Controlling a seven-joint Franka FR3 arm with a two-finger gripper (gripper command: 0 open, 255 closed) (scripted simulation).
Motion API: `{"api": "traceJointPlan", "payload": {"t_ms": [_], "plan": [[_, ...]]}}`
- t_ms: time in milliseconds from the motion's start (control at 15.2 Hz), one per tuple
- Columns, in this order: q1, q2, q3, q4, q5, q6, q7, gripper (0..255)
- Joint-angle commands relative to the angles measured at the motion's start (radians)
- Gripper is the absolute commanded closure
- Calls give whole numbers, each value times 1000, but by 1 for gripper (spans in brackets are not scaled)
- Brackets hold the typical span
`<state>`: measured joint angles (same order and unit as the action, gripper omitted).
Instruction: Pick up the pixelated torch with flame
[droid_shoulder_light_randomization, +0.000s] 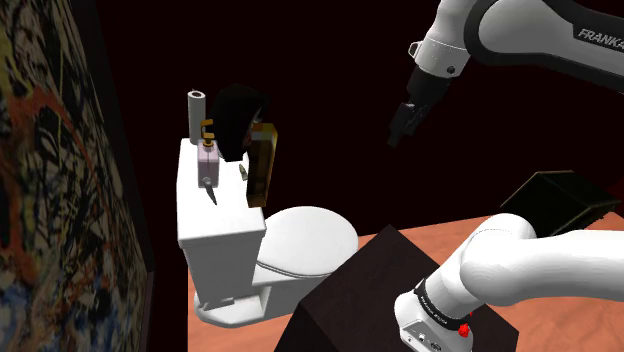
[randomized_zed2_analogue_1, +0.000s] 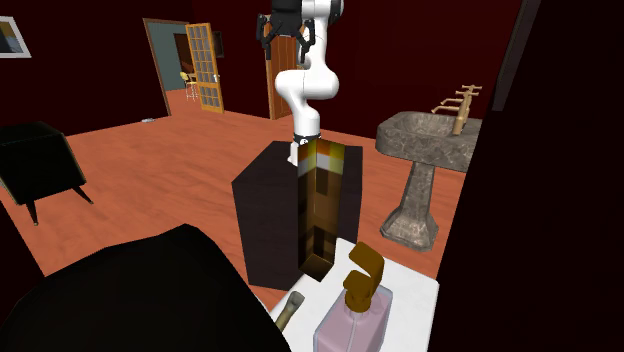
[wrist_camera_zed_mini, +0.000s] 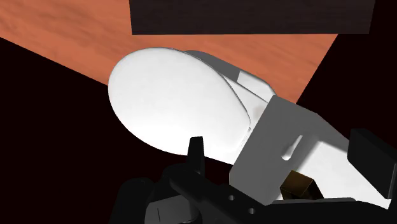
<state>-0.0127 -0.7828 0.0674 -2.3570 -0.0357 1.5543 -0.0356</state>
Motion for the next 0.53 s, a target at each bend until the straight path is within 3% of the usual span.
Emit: {"api": "traceJointPlan", "payload": {"t_ms": [0,462], "plan": [[0,0,0,0,0,0,0,0],[10,250,65,102,28,142,71,0]]}}
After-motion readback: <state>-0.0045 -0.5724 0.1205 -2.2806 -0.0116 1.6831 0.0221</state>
